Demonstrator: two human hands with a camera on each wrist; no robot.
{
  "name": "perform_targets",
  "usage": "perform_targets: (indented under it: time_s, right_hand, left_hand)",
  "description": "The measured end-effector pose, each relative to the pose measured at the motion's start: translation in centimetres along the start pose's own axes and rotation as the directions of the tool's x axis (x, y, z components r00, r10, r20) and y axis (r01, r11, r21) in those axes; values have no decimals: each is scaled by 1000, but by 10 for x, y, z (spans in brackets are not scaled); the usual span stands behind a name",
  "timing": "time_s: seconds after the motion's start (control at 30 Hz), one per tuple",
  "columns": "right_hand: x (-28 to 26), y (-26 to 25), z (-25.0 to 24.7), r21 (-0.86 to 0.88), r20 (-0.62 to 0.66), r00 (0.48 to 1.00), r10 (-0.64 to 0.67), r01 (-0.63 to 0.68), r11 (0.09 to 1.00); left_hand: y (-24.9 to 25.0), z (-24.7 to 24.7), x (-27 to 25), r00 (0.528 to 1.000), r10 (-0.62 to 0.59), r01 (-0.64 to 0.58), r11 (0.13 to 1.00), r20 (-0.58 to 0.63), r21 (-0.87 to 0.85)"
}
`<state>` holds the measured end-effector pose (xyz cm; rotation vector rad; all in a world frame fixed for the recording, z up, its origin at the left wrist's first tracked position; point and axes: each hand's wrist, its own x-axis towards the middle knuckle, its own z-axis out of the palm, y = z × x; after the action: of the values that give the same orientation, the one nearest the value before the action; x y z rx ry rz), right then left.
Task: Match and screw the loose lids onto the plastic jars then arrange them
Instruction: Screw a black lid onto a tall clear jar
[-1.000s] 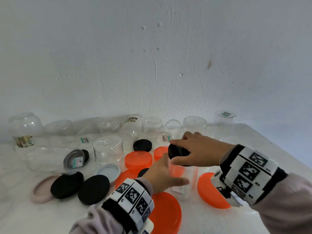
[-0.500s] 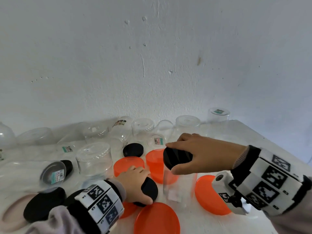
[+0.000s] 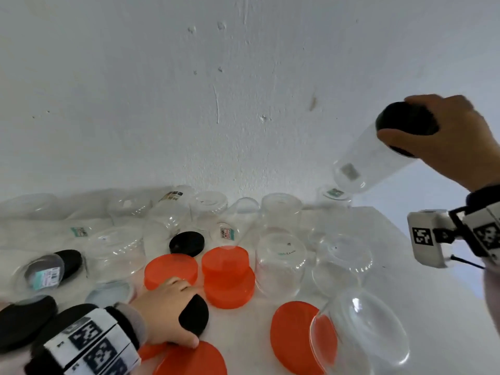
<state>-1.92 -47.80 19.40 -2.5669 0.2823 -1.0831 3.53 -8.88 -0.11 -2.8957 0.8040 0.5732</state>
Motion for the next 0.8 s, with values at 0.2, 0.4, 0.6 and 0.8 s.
perform_targets:
  time_s: [0.2,0.4,0.6,0.8]
  right_hand:
    - [17,79,48,-126,71,970,233,-223,967]
    - [17,123,102,-303,328,898,295,-195,933]
    - [23,137,126,-364,408,853,325,-175,915]
    - [37,131,129,-405,469,822,322,-123,906]
  left_hand:
    - [3,-4,0,997,-53,55,997,52,-51]
    - [5,-8,-2,994,-83,89,993,74,-75]
    - [6,-6,-5,995,-86,89,992,42,-93]
    - [14,-2,-3,991,-133,129,986,-23,-109]
